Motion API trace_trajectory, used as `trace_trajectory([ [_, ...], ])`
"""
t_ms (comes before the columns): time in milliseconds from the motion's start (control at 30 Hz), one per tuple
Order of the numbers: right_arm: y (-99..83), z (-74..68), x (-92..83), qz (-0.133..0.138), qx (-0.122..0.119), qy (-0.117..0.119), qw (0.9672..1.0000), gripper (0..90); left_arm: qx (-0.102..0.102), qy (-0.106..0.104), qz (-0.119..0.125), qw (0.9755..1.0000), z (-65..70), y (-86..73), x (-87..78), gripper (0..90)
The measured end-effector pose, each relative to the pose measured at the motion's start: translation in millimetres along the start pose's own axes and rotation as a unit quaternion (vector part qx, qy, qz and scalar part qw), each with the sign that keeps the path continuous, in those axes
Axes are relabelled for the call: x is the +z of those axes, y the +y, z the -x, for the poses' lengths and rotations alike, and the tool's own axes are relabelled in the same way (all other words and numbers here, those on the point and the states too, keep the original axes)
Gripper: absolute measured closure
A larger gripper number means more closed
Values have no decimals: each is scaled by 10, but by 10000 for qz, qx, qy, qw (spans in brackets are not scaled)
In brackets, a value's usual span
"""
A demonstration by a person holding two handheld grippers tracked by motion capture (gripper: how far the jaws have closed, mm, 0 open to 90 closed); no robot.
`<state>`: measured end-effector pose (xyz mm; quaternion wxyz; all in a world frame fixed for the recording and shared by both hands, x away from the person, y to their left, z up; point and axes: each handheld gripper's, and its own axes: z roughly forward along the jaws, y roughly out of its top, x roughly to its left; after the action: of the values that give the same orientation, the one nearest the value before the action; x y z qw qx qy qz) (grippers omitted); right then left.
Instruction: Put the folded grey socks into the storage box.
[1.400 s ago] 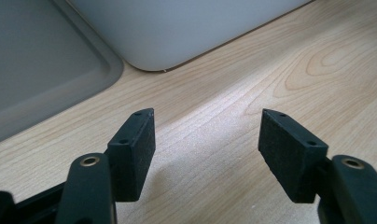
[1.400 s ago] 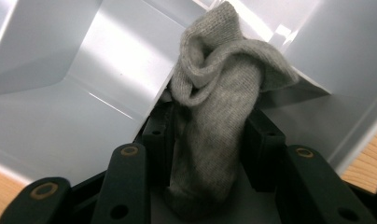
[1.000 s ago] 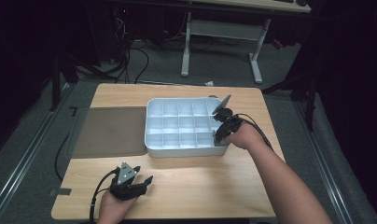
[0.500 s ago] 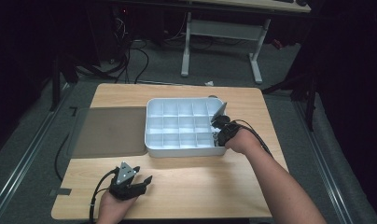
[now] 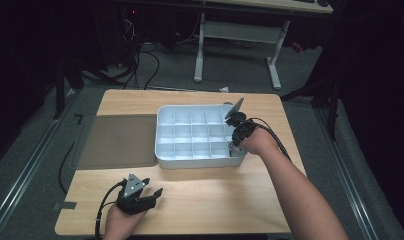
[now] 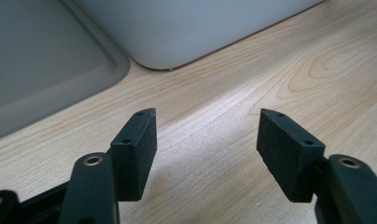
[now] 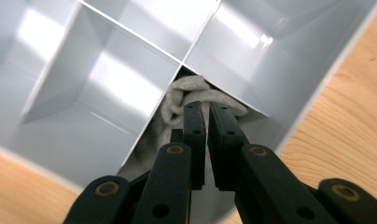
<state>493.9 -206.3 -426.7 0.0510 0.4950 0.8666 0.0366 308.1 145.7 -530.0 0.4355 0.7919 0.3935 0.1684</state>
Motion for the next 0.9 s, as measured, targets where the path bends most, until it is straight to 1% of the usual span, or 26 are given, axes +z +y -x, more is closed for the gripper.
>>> trace_trajectory([
  [33,13,3,55,-54,-48,-1,10000,868,-1,-3,-4,10000,1,-2,-1,386],
  [67,25,-1,107,-108,-44,-1,9999,868,4,-2,-10,10000,3,-4,0,386],
  [100,35,-8,166,-142,13,-14,9999,869,1,-8,-12,10000,3,-5,1,385],
  [133,42,-1,199,-127,-35,-24,9999,870,2,-9,-26,10000,3,-6,-2,386],
  [167,49,-7,235,-162,11,-20,9999,871,-1,-16,-15,10000,2,-6,-4,385],
  [200,56,-6,270,-182,-63,-47,9998,872,-1,-23,-12,10000,2,-5,-8,385],
  [300,72,-23,334,-249,-130,-87,9996,883,-4,-23,9,10000,-1,-2,-12,386],
  [333,74,-38,346,-283,-67,-92,9995,888,-8,-23,15,10000,-2,-3,-9,385],
  [367,82,-32,364,-288,-210,-112,9993,893,-11,-26,11,10000,-3,-4,-7,385],
  [400,85,-43,376,-322,-159,-105,9993,896,-10,-28,6,10000,-2,-4,-5,385],
  [433,90,-36,388,-324,-217,-105,9992,898,-6,-36,-4,10000,-2,-3,-6,385],
  [500,92,-39,405,-322,-202,-110,9992,900,-6,-40,-1,10000,1,-3,-7,386],
  [533,86,-41,405,-329,-132,-95,9993,900,-4,-40,-1,10000,2,-3,-7,385],
  [600,77,-30,408,-272,-159,-73,9995,900,-5,-45,-6,10000,2,-3,-8,385],
  [633,71,-36,406,-270,-98,-74,9996,900,-5,-43,-13,10000,3,-2,-8,386],
  [667,68,-28,404,-246,-151,-87,9995,899,-1,-41,-14,10000,5,-2,-9,386],
  [733,62,-27,395,-226,-152,-77,9996,894,1,-36,-6,10000,8,-1,-9,385],
  [800,58,-21,380,-203,-132,-62,9997,878,0,-29,-2,10000,9,-1,-7,385],
  [833,52,-19,358,-206,-64,-34,9998,866,-2,-29,-2,10000,9,-1,-6,386],
  [867,49,-7,345,-177,-120,-28,9998,854,-5,-22,0,10000,9,-3,-2,386],
  [900,40,-10,314,-179,-21,-3,9998,838,-6,-24,-3,10000,8,-3,-1,386],
])
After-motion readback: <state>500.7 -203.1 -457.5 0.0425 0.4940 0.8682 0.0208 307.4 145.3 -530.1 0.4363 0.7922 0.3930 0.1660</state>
